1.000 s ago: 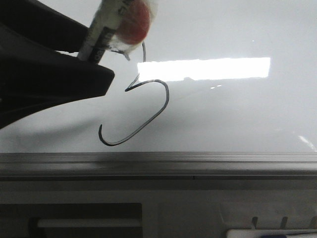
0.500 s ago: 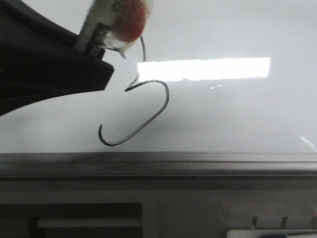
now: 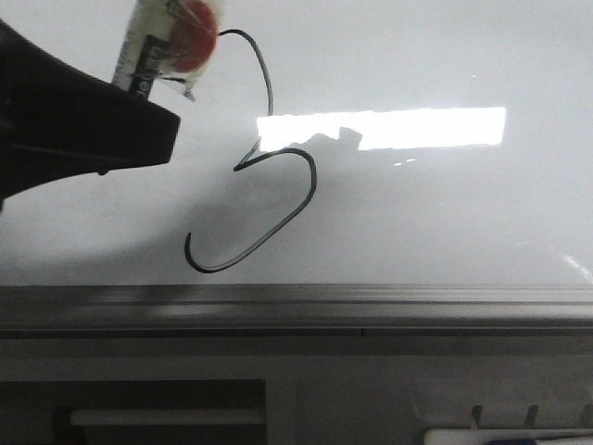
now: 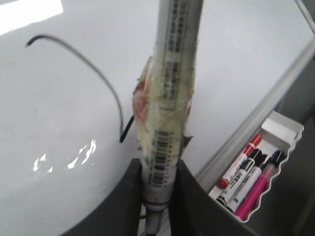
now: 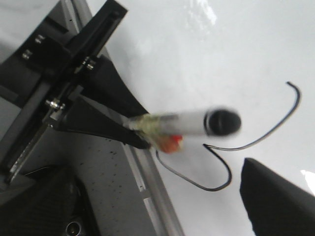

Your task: Write number 3 on whiteboard

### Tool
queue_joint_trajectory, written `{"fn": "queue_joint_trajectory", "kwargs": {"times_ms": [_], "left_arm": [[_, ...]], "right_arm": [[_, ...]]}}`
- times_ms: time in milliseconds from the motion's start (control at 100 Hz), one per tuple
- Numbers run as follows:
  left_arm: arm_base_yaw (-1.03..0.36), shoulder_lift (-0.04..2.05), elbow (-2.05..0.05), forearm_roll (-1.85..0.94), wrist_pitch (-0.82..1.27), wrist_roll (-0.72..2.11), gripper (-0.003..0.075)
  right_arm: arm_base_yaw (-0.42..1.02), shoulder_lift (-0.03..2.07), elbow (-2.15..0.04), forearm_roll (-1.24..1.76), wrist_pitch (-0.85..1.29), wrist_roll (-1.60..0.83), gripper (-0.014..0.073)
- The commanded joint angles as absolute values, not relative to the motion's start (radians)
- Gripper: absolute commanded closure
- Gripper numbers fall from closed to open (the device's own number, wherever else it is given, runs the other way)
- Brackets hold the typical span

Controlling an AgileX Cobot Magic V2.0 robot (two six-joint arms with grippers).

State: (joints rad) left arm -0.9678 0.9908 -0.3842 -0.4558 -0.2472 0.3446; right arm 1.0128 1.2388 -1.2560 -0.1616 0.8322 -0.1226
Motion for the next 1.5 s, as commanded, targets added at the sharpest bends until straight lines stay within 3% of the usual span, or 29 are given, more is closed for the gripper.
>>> {"fn": "queue_joint_trajectory", "kwargs": {"times_ms": [0,220,1040,1130,1250,1320,1490], "left_arm": [[-0.949,0.984,-0.410,-0.699,-0.321,0.337,0.0741],[-0.891,1.010,-0.410,-1.002,-0.293,0.337,0.0741],[-0.874,1.120,-0.410,-1.002,-0.266,0.337,0.0734],[-0.874,1.120,-0.410,-0.996,-0.268,0.337,0.0649],[-0.874,1.120,-0.410,-0.977,-0.278,0.337,0.0416],[-0.874,1.120,-0.410,-0.977,-0.279,0.337,0.0320],[-0.874,1.109,-0.410,-0.977,-0.279,0.337,0.0300]], "right_arm": [[1.011,1.180,-1.291,-0.245,0.761,-0.078,0.0034],[1.011,1.121,-1.291,-0.264,0.765,-0.075,0.0083],[1.011,1.111,-1.291,-0.264,0.797,-0.072,0.0083],[1.011,1.111,-1.291,-0.264,0.797,-0.072,0.0083],[1.011,1.111,-1.291,-0.264,0.798,-0.072,0.0083],[1.011,1.111,-1.291,-0.264,0.798,-0.072,0.0083],[1.011,1.111,-1.291,-0.267,0.798,-0.072,0.0083]]}}
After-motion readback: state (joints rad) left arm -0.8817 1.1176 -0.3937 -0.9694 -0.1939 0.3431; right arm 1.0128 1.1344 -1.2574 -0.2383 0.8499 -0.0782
